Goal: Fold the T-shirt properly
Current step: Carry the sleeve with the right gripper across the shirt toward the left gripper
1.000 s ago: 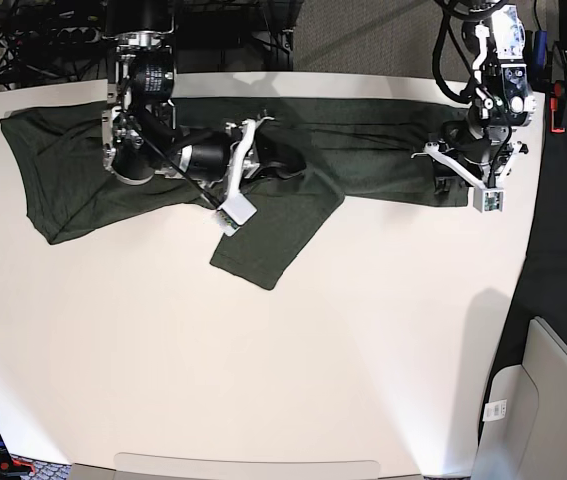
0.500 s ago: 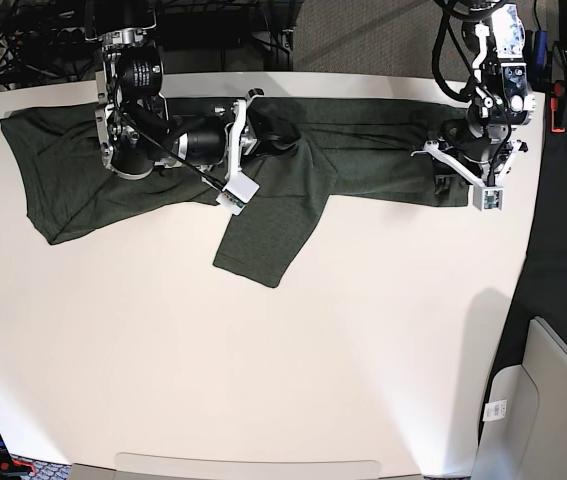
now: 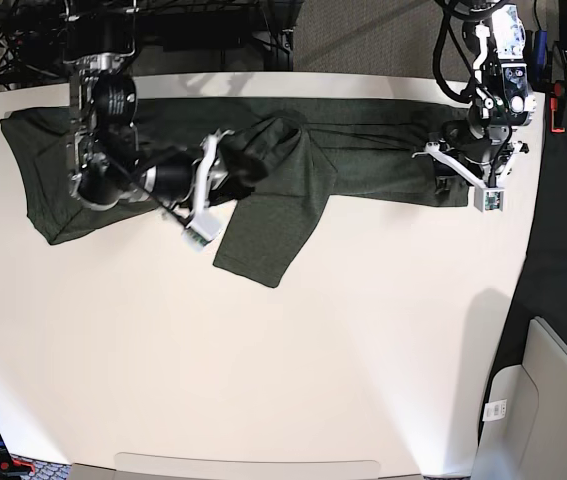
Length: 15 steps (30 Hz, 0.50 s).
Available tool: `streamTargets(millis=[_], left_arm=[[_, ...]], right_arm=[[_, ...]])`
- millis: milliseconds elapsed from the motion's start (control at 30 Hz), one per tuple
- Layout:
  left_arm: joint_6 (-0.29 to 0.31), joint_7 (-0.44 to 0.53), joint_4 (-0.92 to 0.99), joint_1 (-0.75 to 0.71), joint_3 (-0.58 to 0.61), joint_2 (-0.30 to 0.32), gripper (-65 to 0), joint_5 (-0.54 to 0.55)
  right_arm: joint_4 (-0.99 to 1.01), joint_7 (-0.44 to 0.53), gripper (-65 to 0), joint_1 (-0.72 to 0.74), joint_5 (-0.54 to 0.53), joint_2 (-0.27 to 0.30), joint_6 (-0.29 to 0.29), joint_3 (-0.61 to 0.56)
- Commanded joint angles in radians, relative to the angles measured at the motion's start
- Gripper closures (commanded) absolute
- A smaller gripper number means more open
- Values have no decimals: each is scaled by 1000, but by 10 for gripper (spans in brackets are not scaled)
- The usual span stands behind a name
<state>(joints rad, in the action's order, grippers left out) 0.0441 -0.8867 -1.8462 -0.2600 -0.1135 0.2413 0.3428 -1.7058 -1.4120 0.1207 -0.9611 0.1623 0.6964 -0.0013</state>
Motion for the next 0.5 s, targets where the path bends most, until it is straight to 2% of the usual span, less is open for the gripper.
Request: streamTargets(millis=[0, 100, 267, 467], left_arm=[[-2, 21, -14, 8, -2, 8, -300, -1], [-2, 21, -14, 8, -2, 7, -300, -1], [-2, 24, 9, 9, -2, 7, -300, 0], [-2, 24, 6, 9, -8, -13, -301, 0]], right_arm=[[-18, 16, -212, 33, -22, 16, 2, 31], [10, 16, -212, 83, 18, 36, 2, 102], [152, 98, -213, 188, 225, 20, 2, 136], [272, 184, -213, 282, 448, -73, 2, 126]])
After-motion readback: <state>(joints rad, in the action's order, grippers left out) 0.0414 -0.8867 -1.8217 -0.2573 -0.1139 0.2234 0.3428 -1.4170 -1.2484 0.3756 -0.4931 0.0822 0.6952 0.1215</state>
